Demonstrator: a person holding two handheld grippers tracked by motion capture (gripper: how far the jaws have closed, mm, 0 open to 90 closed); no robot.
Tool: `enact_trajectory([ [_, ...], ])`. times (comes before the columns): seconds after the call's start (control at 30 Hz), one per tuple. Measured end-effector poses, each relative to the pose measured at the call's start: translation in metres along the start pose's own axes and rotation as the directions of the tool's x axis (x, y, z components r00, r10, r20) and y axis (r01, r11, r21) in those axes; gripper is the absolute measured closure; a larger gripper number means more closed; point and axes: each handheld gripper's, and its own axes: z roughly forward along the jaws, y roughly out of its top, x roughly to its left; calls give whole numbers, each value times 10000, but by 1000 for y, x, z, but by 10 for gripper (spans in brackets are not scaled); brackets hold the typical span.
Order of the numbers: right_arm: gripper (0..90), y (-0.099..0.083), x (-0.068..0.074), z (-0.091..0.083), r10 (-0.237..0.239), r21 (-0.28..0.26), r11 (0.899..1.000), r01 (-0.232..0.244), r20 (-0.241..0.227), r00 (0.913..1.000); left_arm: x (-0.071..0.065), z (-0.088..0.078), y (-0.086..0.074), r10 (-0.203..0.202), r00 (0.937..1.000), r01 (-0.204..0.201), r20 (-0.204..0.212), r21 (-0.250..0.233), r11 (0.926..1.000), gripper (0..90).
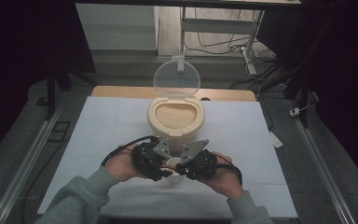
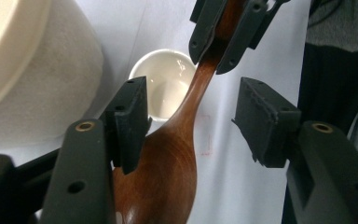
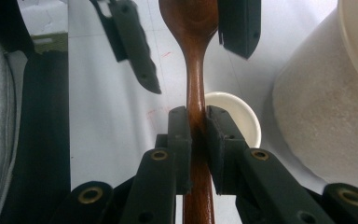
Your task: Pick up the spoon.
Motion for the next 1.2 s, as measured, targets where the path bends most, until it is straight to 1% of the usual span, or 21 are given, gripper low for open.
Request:
enact_trajectory([
  [0.2,803,3,1,1,-206,24,9998,206,0,9998,3,5,-1,219,9997,-223,139,278,9994,569],
  [0.33,803,4,3,-1,-434,91,9990,434,-8,9991,4,8,-3,477,9984,-488,318,332,9983,652],
  [0.37,803,4,4,0,-376,-15,9993,376,-53,9993,4,9,-3,666,9973,-680,305,482,9965,670],
  [0.43,802,4,4,0,-531,43,9986,532,-133,9985,3,11,-3,750,9957,-779,544,537,9955,710],
  [0.53,805,3,5,1,-605,130,9981,607,-153,9980,1,14,-4,839,9933,-871,801,374,9955,777],
  [0.57,851,3,5,2,-559,103,9984,562,-241,9981,0,16,-4,897,9927,-932,801,416,9948,827],
  [0.6,854,2,5,1,-685,-15,9977,685,-197,9975,-1,18,-4,880,9936,-915,713,480,9946,828],
  [0.63,854,1,4,1,-569,-174,9983,564,-267,9980,-1,20,-5,809,9939,-844,752,450,9954,829],
  [0.7,853,0,4,2,-500,-2,9987,500,-284,9983,-2,23,-7,755,9946,-783,708,367,9963,830],
  [0.77,851,-2,4,3,-534,-65,9986,532,-208,9984,-2,23,-8,828,9949,-846,571,290,9960,831],
  [0.8,848,-4,3,2,-527,-140,9985,525,-181,9984,-3,24,-9,729,9962,-735,472,114,9972,831],
  [0.87,845,-6,2,-2,-322,-644,9974,321,3,9995,-4,22,-11,713,9974,-714,130,31,9974,832],
  [0.9,790,-9,0,-9,160,-1348,9908,-106,394,9991,-4,22,-12,675,9977,-675,-44,-90,9977,832],
  [0.93,790,-9,0,-9,160,-1348,9908,-106,394,9991,-4,21,-14,587,9980,-593,-219,-286,9978,832],
  [0.97,742,-11,-2,-13,521,-1678,9849,-416,588,9969,-5,20,-16,516,9977,-536,-431,-465,9975,832],
  [1.0,702,-13,-3,-18,895,-2013,9769,-711,841,9924,-6,20,-18,460,9966,-501,-686,-600,9969,832],
  [1.03,671,-14,-4,-22,1335,-2299,9675,-1050,1120,9847,-8,19,-19,417,9941,-489,-1002,-712,9963,832],
  [1.07,630,-17,-4,-27,1784,-2675,9537,-1371,1365,9744,-9,19,-21,339,9926,-445,-1167,-898,9950,832],
  [1.1,593,-19,-4,-31,2210,-2977,9402,-1654,1638,9614,-11,19,-22,247,9910,-395,-1314,-1116,9930,832],
  [1.13,568,-22,-3,-35,2761,-3284,9221,-2047,1877,9426,-13,19,-23,169,9883,-362,-1517,-1255,9914,832],
  [1.2,516,-28,-2,-41,3593,-3832,8863,-2601,2144,9083,-17,19,-24,108,9805,-388,-1965,-1389,9895,832],
])
